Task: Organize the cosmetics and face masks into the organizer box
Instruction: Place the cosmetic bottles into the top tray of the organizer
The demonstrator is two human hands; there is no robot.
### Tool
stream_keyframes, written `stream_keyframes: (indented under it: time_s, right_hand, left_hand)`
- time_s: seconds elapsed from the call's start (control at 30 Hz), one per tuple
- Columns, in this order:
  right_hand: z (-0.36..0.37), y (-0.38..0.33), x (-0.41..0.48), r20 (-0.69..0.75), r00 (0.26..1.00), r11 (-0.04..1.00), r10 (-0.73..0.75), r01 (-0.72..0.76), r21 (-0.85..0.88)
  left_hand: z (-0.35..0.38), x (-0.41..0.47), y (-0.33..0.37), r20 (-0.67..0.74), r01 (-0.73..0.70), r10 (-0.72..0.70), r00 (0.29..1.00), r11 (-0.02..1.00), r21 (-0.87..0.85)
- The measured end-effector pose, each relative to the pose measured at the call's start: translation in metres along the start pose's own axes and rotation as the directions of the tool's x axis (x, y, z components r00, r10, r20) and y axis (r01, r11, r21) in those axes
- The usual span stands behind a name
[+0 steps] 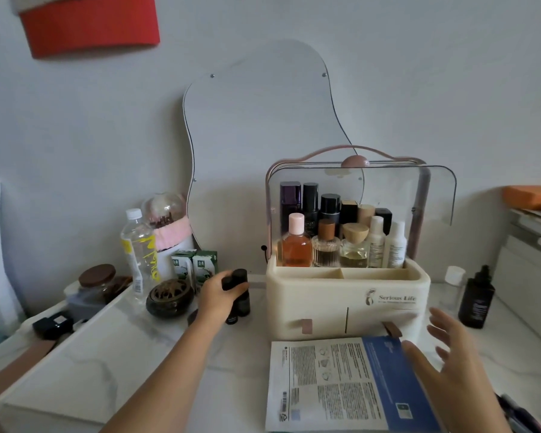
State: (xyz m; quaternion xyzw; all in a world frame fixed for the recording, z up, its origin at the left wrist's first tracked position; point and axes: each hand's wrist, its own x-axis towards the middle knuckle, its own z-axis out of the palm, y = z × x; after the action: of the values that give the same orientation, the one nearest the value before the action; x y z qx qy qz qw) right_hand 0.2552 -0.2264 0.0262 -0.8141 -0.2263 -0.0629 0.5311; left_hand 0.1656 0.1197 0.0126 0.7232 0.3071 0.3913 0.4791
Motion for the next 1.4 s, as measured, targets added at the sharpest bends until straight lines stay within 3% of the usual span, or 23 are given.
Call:
stream_keyframes:
  time_s: [0.1, 0.2, 0.3, 0.4, 0.5, 0.7, 0.97, 1.27, 1.4]
  right_hand:
    - [-0.005, -0.013, -0.004, -0.046, 0.997, 0.998, -0.054, 0.054, -0.014]
    - [-0.009, -0.035, -0.007, -0.092, 0.955, 0.959, -0.283, 0.279, -0.055]
    - [-0.001, -0.071, -0.004, 0.1, 0.873, 0.877, -0.478, 0.481, -0.004]
    - [0.019, -0.106, 0.011, 0.324, 0.778, 0.834, -0.538, 0.548, 0.069]
    - [0.036, -0.127, 0.034, 0.378, 0.758, 0.844, -0.532, 0.511, 0.165]
    - [0.04, -0.125, 0.074, 0.349, 0.818, 0.89, -0.457, 0.424, 0.169]
    - [0.061, -0.103, 0.087, 0.418, 0.849, 0.908, -0.323, 0.403, -0.116]
    - [0.057, -0.101, 0.089, 0.438, 0.842, 0.901, -0.314, 0.41, -0.142]
    - [0.054, -0.099, 0.087, 0.47, 0.828, 0.905, -0.304, 0.406, -0.129]
  left_hand:
    - [-0.01, -0.015, 0.014, -0.04, -0.06, 0.058, 0.998, 0.997, -0.055]
    - [-0.03, -0.037, 0.038, -0.115, -0.204, 0.195, 0.974, 0.976, -0.078]
    - [-0.041, -0.063, 0.079, 0.005, -0.374, 0.378, 0.926, 0.919, -0.126]
    - [-0.026, -0.082, 0.117, 0.197, -0.414, 0.434, 0.879, 0.9, -0.137]
    - [-0.009, -0.085, 0.141, 0.275, -0.459, 0.473, 0.837, 0.881, -0.116]
    - [0.023, -0.057, 0.155, 0.334, -0.446, 0.491, 0.805, 0.871, -0.207]
    - [0.044, -0.028, 0.124, 0.366, -0.307, 0.327, 0.871, 0.945, -0.113]
    - [0.042, -0.023, 0.113, 0.335, -0.345, 0.35, 0.875, 0.935, -0.077]
    - [0.025, -0.036, 0.109, 0.336, -0.304, 0.338, 0.879, 0.94, -0.153]
